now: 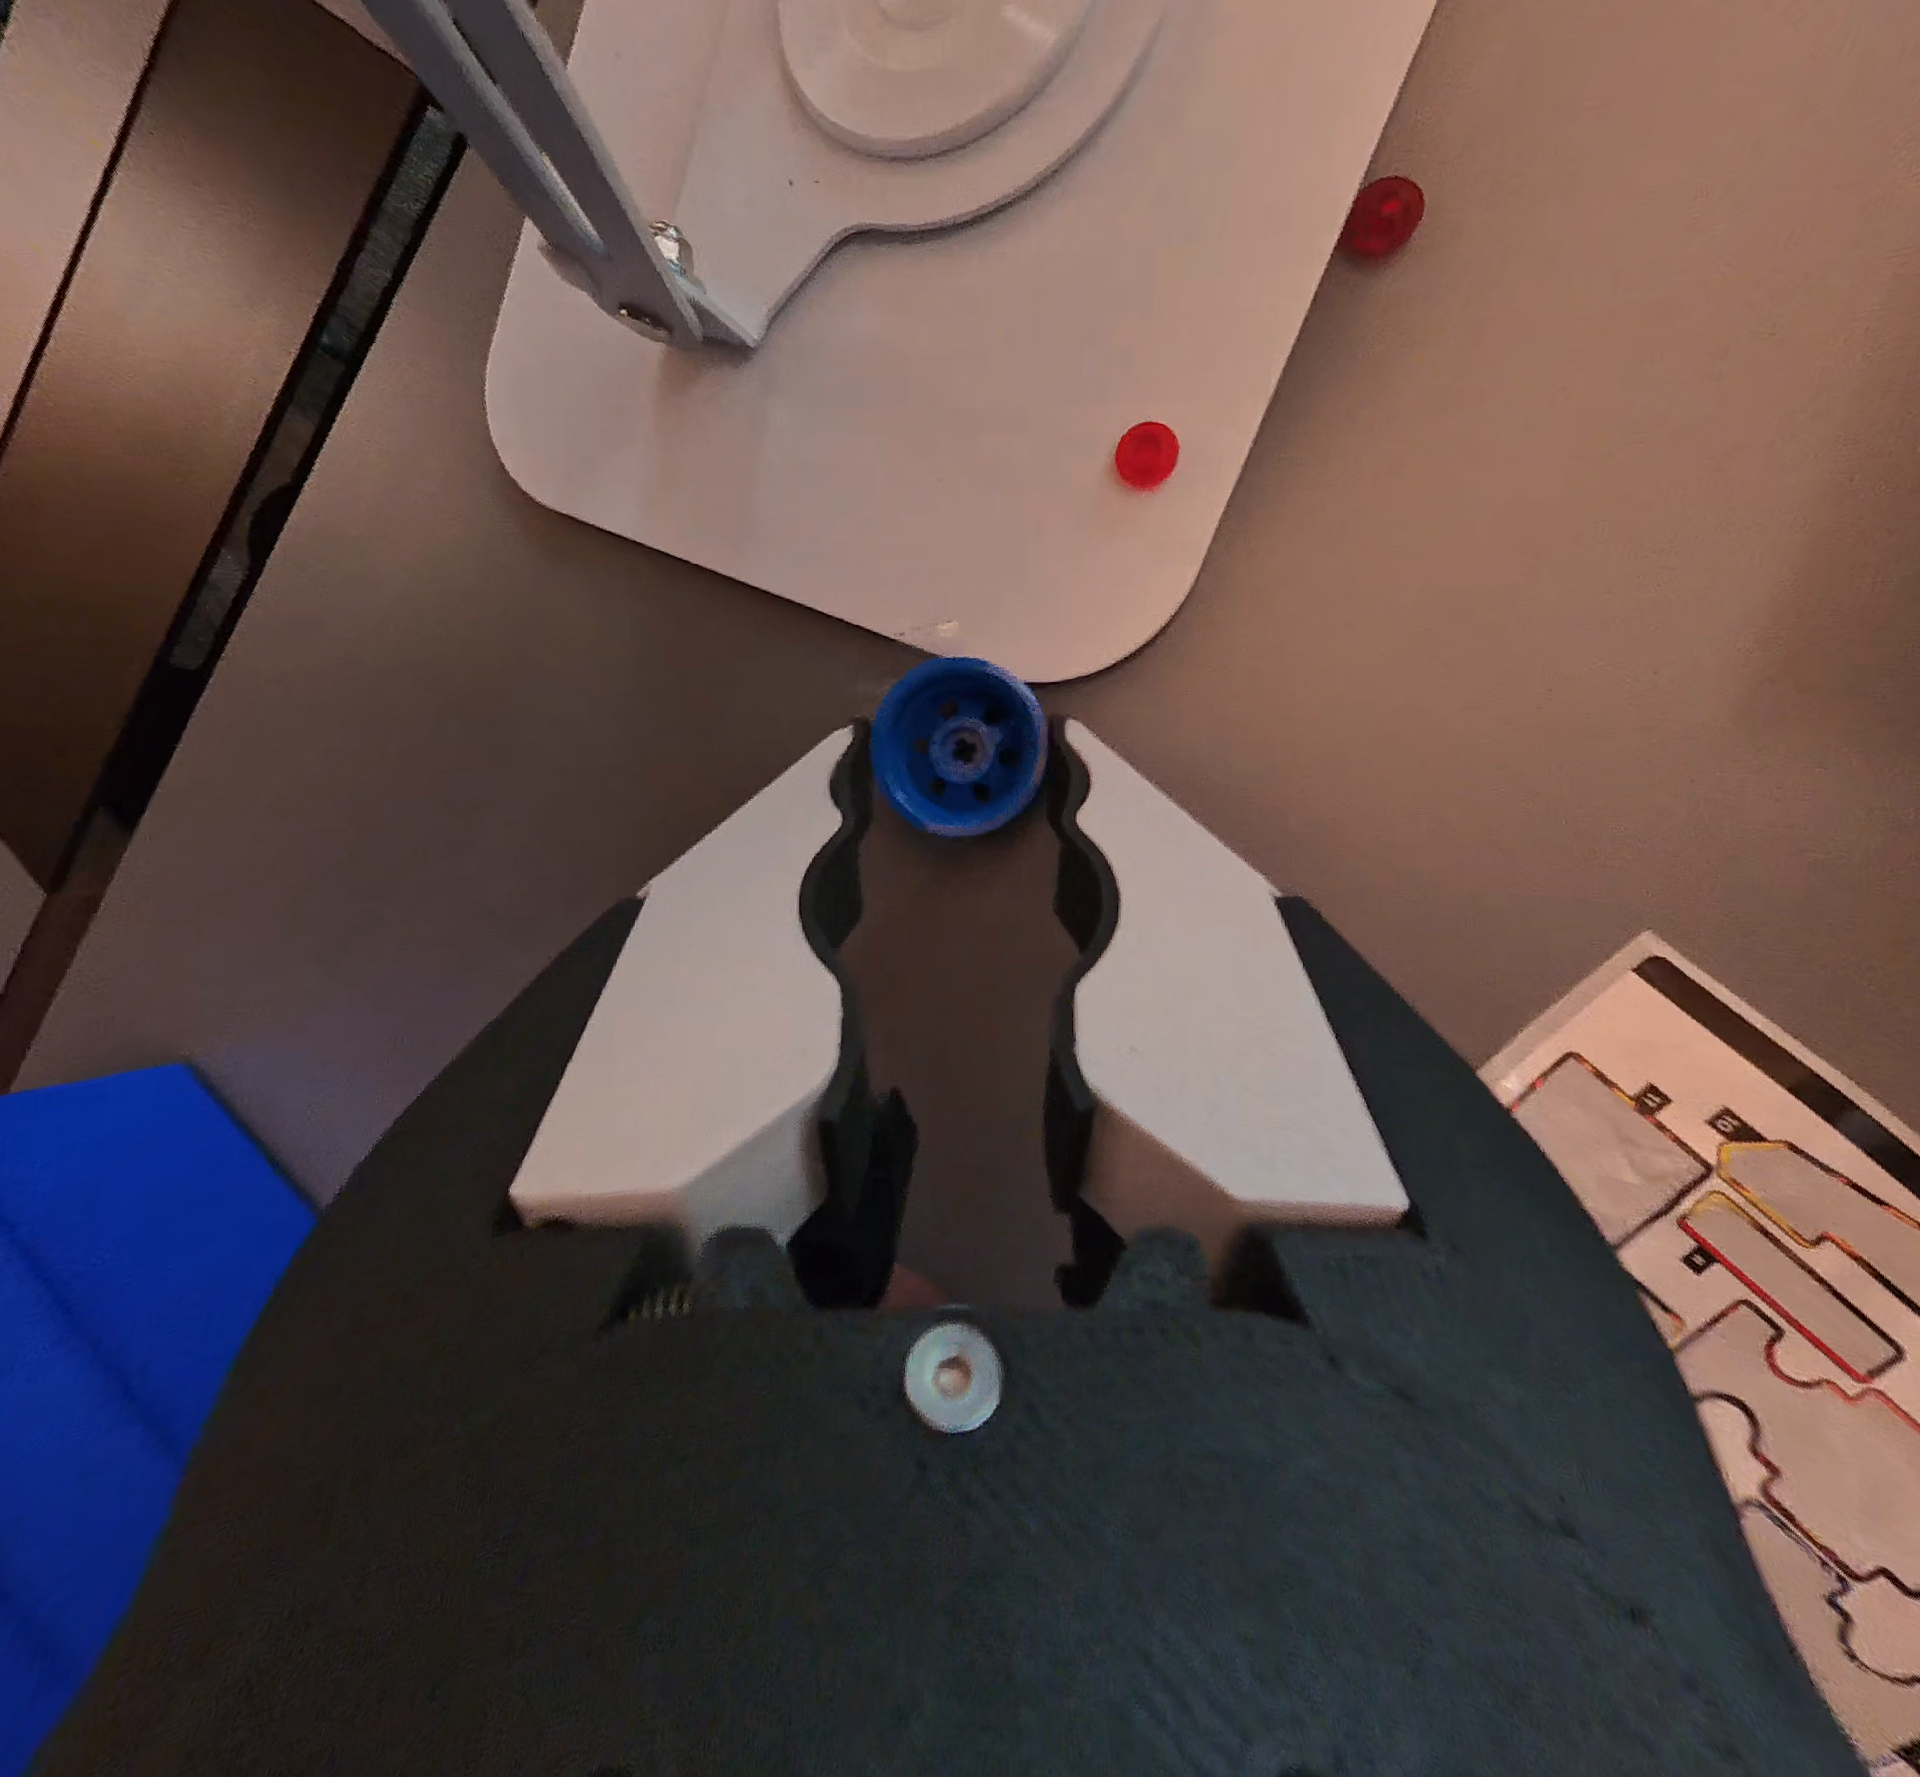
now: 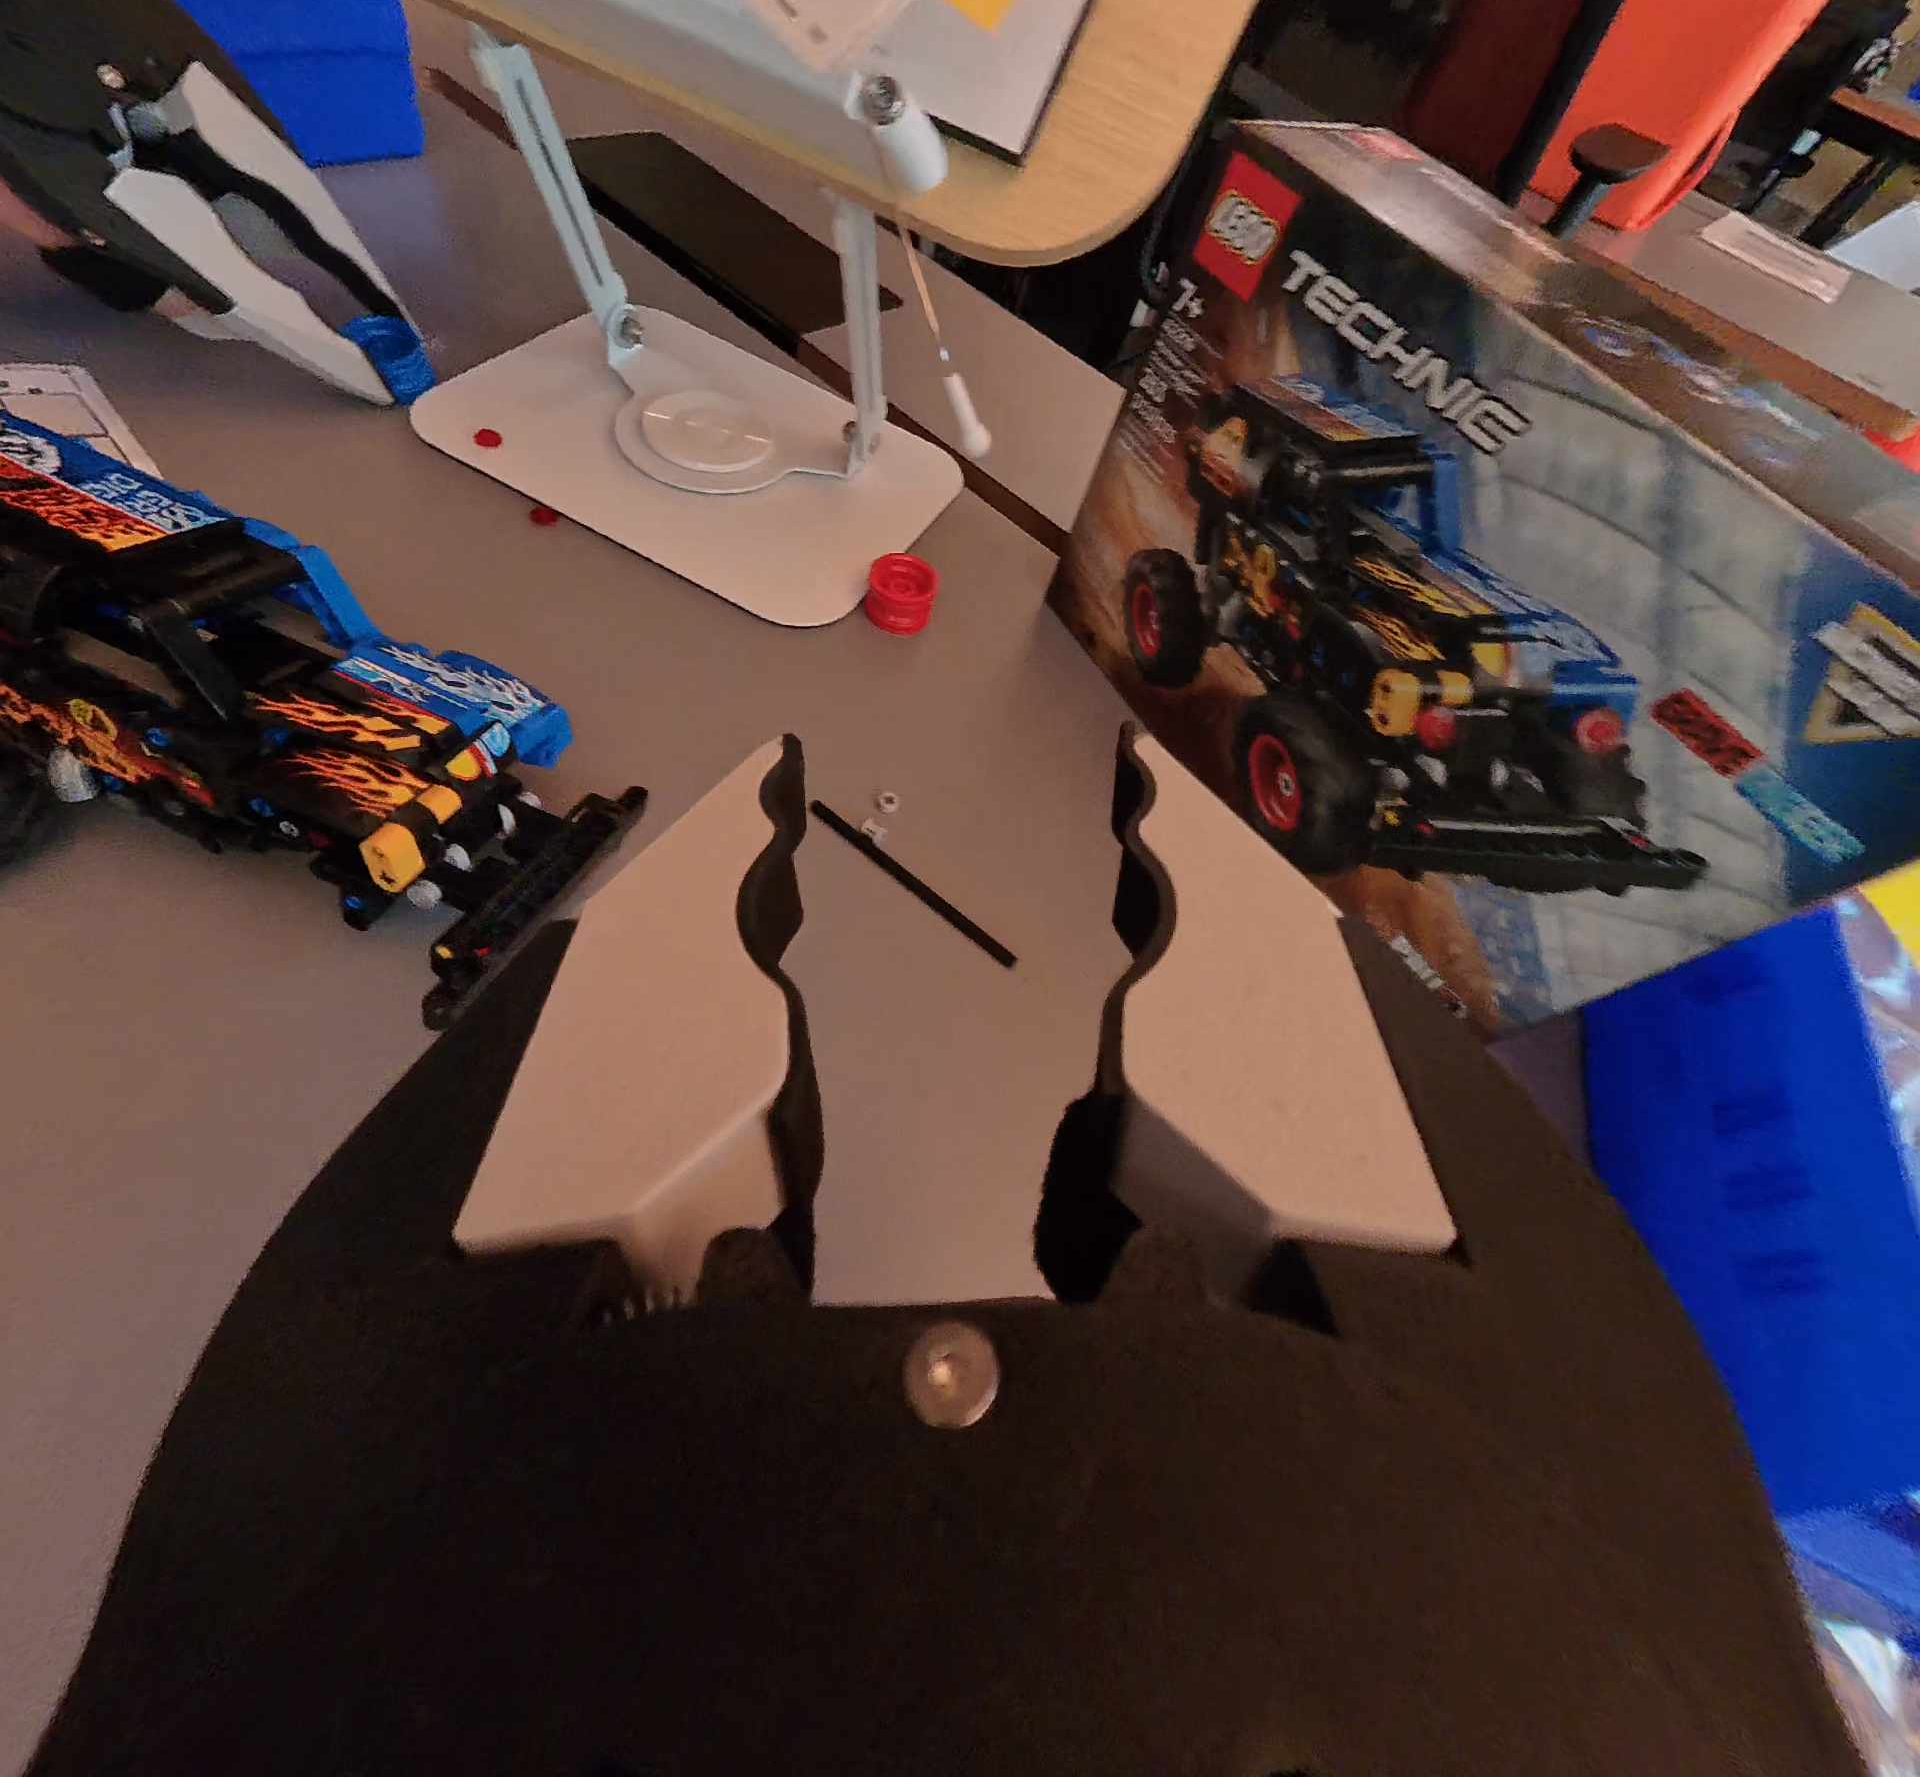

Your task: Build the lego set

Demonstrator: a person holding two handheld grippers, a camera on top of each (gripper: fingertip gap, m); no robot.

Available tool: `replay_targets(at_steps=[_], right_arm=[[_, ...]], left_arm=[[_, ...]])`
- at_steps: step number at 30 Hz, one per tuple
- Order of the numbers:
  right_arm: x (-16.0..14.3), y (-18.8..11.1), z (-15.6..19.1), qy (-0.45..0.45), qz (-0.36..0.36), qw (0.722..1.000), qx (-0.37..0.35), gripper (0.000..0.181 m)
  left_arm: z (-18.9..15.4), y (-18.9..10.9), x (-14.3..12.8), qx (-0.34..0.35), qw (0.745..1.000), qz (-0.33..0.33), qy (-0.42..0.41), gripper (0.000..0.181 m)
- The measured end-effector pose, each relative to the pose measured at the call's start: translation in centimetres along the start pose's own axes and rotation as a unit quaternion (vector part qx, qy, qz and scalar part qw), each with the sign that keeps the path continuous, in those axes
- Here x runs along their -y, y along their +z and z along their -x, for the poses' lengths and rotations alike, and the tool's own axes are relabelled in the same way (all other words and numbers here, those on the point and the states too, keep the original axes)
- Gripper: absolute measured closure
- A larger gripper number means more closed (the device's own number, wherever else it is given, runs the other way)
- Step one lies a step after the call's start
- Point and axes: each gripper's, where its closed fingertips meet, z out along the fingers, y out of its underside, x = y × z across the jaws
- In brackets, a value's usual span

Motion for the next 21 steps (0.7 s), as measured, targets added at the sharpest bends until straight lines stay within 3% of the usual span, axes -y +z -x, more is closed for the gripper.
replay_targets(at_steps=[6,12,17,21], right_arm=[[-1.3,-4.6,-3.7,0.029,0.010,0.999,-0.032,0.126],[-5.2,-10.0,-6.3,0.063,0.059,0.995,-0.058,0.126],[-7.0,-11.5,-5.1,0.068,0.071,0.994,-0.056,0.127],[-7.0,-10.6,-1.5,0.062,0.064,0.996,-0.020,0.127]], left_arm=[[-2.0,-1.8,-0.1,-0.014,1.000,-0.008,0.020,0.150],[-6.9,-8.1,2.7,-0.035,0.996,-0.058,0.062,0.149],[-16.4,-13.6,7.0,-0.107,0.979,-0.125,0.123,0.149],[-24.7,-13.0,9.1,-0.147,0.963,-0.134,0.181,0.149]])
